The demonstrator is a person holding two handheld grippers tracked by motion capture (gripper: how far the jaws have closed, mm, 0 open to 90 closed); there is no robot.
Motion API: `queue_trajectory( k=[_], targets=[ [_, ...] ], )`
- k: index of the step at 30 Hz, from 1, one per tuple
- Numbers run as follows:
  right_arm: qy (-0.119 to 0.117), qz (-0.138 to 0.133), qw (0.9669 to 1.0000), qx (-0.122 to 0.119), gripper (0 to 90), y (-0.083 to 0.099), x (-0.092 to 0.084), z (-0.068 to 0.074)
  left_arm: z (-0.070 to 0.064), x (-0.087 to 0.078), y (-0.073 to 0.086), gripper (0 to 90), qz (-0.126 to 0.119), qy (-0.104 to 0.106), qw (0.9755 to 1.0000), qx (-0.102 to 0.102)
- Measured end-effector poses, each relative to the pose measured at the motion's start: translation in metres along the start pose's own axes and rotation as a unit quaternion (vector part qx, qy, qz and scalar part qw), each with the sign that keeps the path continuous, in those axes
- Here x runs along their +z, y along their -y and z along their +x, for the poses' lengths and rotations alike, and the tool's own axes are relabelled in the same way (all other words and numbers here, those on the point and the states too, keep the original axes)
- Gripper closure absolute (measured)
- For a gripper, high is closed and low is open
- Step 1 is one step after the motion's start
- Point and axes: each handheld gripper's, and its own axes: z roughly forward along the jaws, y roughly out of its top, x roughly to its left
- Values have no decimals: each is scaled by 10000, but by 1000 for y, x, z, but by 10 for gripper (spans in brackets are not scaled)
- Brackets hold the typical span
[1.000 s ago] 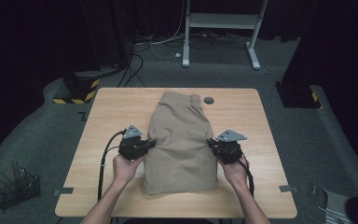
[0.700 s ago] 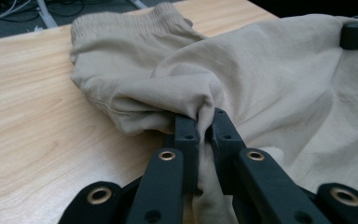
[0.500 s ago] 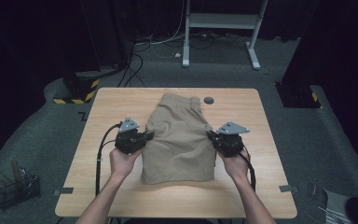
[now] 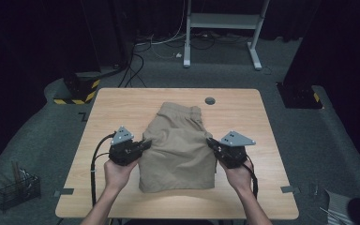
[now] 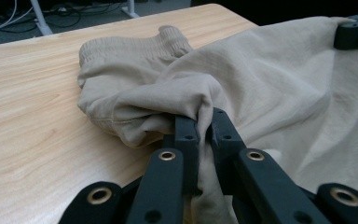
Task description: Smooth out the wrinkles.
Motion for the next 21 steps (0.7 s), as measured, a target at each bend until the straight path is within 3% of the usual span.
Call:
queue_trajectory(
  k=[8, 12, 15, 18, 21],
  targets=[
    [-29, -281, 9994, -179, 870, 5, -38, 22, -30, -35, 0, 842, -170, 236, 9994, 184],
    [-42, -482, 9983, -316, 869, 10, -73, 40, -56, -69, 6, 842, -275, 533, 9979, 256],
    [1, -649, 9974, -298, 870, 11, -100, 51, -72, -86, -2, 841, -455, 642, 9962, 366],
    [116, -824, 9960, -322, 869, 9, -114, 53, -72, -81, -11, 841, -475, 671, 9958, 411],
    [107, -741, 9971, -162, 870, 11, -99, 43, -58, -61, -8, 841, -356, 736, 9965, 185]
  ],
)
